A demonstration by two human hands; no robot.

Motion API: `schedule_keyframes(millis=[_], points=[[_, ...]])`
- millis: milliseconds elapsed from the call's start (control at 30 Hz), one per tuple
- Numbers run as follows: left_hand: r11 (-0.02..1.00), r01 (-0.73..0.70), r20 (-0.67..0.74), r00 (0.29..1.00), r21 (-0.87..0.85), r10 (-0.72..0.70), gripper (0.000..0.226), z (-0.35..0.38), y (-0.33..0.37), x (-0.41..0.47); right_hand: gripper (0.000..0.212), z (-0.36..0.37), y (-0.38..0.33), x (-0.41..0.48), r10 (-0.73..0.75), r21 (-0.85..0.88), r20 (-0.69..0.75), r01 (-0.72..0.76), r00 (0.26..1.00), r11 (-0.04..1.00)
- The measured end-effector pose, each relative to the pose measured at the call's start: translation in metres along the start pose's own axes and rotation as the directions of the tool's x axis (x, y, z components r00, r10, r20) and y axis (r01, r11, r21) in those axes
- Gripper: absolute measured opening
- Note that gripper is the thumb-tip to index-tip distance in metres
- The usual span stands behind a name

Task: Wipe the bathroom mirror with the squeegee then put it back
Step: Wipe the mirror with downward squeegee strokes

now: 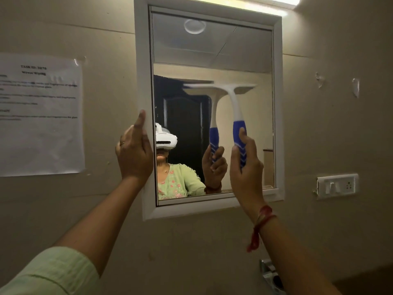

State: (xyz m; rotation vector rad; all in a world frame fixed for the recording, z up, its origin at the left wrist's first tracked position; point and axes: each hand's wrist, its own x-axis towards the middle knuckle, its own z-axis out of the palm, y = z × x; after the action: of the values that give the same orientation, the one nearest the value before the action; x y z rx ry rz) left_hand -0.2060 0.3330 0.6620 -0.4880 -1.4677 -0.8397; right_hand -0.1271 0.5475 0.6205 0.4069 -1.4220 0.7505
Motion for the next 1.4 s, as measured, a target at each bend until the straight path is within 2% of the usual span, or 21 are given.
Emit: schedule_keyframes(millis=[100, 333, 567, 800, 1067, 1300, 1400], points=[[1.000, 0.001, 0.005, 1.000, -0.004, -0.001, 0.045, 0.000, -0.001, 0.000, 0.040, -0.001, -0.002, -0.011, -0.002, 0.012, 0.013, 0.001, 1.000, 1.000], [1.000, -0.001, 0.004, 1.000, 0.010, 0.001, 0.044, 0.001, -0.001, 0.000, 0.039, 0.005, -0.007, 0.023, 0.026, 0.018, -0.064, -0.025, 0.998, 1.000], [1.000, -0.010, 0.001, 1.000, 0.016, 0.010, 0.045, 0.001, -0.002, 0.000, 0.041, -0.010, -0.002, -0.042, 0.035, 0.065, 0.036, -0.037, 0.999, 0.997], [1.000, -0.006, -0.010, 1.000, 0.020, 0.006, 0.044, 0.001, -0.001, 0.000, 0.039, -0.005, -0.010, 0.000, 0.049, 0.008, -0.026, -0.049, 0.998, 0.999], [1.000, -0.007, -0.012, 1.000, 0.029, 0.007, 0.045, 0.003, -0.004, -0.001, 0.040, -0.017, -0.003, -0.070, 0.121, 0.052, 0.073, -0.125, 0.990, 0.991], [1.000, -0.002, -0.007, 1.000, 0.030, 0.003, 0.046, 0.002, -0.003, 0.000, 0.039, -0.011, -0.007, -0.024, 0.079, 0.010, 0.029, -0.079, 0.996, 0.997], [0.999, -0.002, -0.010, 1.000, 0.034, 0.002, 0.045, 0.001, -0.002, -0.001, 0.040, -0.014, -0.005, -0.040, 0.089, 0.028, 0.045, -0.090, 0.995, 0.995]])
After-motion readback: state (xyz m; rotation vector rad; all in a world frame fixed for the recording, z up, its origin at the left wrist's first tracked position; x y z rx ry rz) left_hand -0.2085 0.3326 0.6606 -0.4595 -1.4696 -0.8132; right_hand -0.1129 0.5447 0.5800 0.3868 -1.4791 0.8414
